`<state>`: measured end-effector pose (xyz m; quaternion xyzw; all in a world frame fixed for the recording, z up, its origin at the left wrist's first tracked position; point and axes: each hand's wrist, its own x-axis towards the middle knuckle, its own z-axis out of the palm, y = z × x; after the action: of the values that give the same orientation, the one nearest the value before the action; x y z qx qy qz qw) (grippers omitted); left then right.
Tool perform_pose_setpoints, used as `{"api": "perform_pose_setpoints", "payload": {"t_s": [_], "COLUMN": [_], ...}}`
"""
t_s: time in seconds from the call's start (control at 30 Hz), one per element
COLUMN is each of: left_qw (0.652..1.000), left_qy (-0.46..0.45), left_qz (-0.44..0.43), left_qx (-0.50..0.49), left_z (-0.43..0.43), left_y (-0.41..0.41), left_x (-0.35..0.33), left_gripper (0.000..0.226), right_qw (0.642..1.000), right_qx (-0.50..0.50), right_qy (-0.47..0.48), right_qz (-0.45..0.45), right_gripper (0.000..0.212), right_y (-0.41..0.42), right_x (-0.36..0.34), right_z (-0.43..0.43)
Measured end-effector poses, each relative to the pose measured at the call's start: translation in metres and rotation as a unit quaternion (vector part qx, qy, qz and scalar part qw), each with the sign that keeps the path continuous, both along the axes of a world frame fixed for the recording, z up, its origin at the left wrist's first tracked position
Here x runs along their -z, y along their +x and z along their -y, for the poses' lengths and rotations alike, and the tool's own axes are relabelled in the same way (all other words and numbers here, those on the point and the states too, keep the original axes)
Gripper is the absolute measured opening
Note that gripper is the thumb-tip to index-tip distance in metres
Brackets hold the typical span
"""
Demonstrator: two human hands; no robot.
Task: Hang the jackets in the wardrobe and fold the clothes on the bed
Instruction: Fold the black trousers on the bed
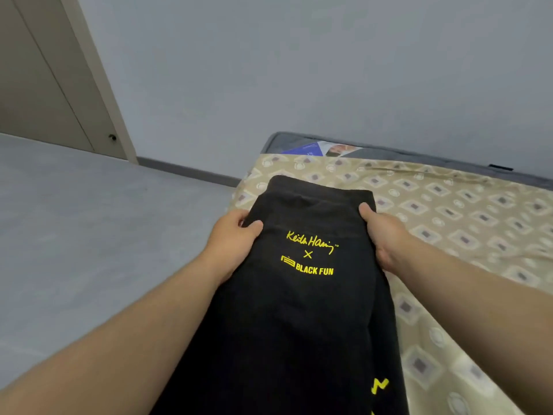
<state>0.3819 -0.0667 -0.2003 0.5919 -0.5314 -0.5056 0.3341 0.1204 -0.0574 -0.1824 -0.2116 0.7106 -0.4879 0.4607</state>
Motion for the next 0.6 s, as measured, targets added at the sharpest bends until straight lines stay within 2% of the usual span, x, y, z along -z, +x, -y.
{"api": "perform_pose_setpoints", "payload": {"t_s": [0.1,0.2,0.3,0.37,0.47,0.53,0.6], "left_qw": [1.0,0.999,0.995,0.991,0.986,0.981,0.977], "left_qy": [-0.021,0.004,0.039,0.074,0.146,0.18,0.195], "left_qz": [0.007,0.036,0.089,0.107,0.08,0.054,0.027], "left_qx": [0.0,-0.011,-0.019,-0.011,-0.005,-0.043,-0.083], "left_z": [-0.036,-0.084,-0.142,-0.178,-0.223,-0.255,-0.283], "left_y": [0.024,0.052,0.078,0.095,0.115,0.122,0.125], "left_x": [0.005,0.005,0.002,-0.001,-0.008,-0.012,-0.012], "left_gripper": [0.012,0.021,0.016,0.013,0.012,0.009,0.017], "right_qw": [1.0,0.998,0.999,0.999,0.989,0.982,0.975], "right_qx": [-0.023,-0.011,0.002,-0.022,-0.047,-0.062,-0.082], "right_qy": [-0.018,-0.054,-0.03,-0.016,-0.002,0.018,0.055], "right_qz": [0.008,0.026,0.016,-0.04,-0.14,-0.18,-0.199], "right_gripper": [0.04,0.028,0.017,0.012,0.02,0.025,0.029], "right_y": [0.002,0.012,0.032,0.047,0.072,0.085,0.09], "right_x": [0.017,0.021,0.026,0.025,0.018,0.012,0.008], "right_z": [-0.041,-0.09,-0.151,-0.187,-0.232,-0.257,-0.275]}}
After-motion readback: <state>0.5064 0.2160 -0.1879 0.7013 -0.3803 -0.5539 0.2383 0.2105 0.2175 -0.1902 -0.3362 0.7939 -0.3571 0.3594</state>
